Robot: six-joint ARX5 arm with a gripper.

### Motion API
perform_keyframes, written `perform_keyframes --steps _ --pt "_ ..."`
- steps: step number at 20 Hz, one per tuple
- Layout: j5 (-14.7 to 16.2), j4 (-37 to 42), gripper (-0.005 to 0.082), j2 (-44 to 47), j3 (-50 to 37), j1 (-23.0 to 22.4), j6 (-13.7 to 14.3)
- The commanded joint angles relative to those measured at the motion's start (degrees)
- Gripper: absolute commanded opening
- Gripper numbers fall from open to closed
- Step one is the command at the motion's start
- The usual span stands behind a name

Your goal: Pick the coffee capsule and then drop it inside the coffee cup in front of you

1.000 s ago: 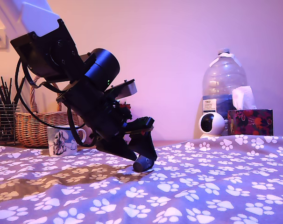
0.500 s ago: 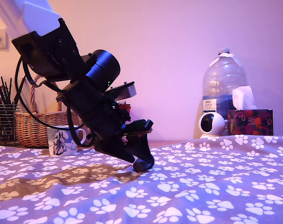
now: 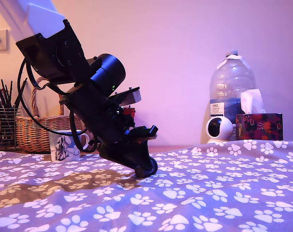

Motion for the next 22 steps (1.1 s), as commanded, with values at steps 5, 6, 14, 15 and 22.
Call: perform_keyframes --steps 5,6,14,15,22 --pt "0.0 -1.1 0.0233 -3.2 0.7 0.1 0.0" --pt "0.0 -2.2 0.0233 -4.5 0.7 0.2 0.4" --pt "0.0 -10.8 0.0233 -13.4 0.7 2.4 1.5" --pt "0.0 -11.8 0.0233 -14.2 0.7 2.9 2.1" --pt "0.0 -15.4 0.0233 -19.0 0.7 7.4 3.0"
